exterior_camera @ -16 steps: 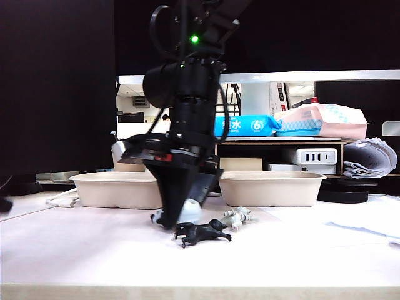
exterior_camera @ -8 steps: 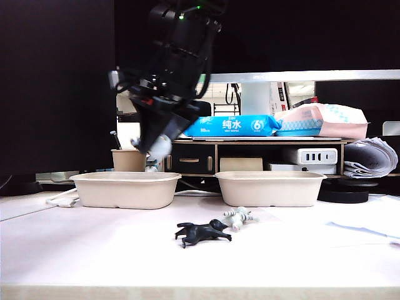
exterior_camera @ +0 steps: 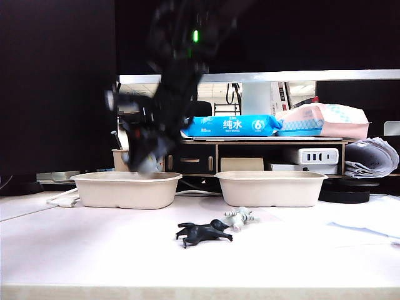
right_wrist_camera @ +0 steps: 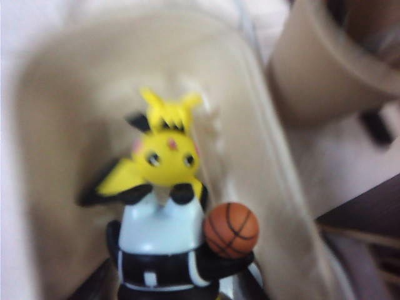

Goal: Put the dolls with similar sizes into the same paper box, while dolls with different sizes go into separate paper boxes.

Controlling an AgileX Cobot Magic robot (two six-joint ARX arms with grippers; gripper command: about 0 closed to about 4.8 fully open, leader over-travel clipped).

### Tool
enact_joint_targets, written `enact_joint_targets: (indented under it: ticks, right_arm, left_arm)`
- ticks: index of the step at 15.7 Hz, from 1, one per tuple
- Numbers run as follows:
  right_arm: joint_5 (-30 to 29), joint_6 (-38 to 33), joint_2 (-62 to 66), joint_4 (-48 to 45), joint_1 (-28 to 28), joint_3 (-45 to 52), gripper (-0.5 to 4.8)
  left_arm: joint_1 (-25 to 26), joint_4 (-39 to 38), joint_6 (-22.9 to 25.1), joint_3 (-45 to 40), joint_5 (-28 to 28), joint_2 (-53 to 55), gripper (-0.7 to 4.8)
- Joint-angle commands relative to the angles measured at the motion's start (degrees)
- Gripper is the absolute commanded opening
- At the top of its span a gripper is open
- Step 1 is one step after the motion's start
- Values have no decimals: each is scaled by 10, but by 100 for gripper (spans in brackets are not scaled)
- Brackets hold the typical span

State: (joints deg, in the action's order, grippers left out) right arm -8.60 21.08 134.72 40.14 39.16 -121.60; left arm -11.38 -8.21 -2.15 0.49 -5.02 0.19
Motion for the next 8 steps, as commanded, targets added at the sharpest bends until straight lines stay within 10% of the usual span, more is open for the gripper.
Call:
enact_joint_targets:
  ticks: [1, 4, 8]
  right_arm:
    - [-2, -5, -10, 1, 0, -12, 343]
    - [-4, -16, -21, 90, -1, -76, 378]
    - [-5, -16, -69, 379, -1, -95, 441]
  left_arm:
    - [1, 5, 2, 0, -2, 1, -5]
    - [-7, 6, 2, 0, -2, 57, -5]
    - [-175, 26, 2, 0, -1, 150, -5]
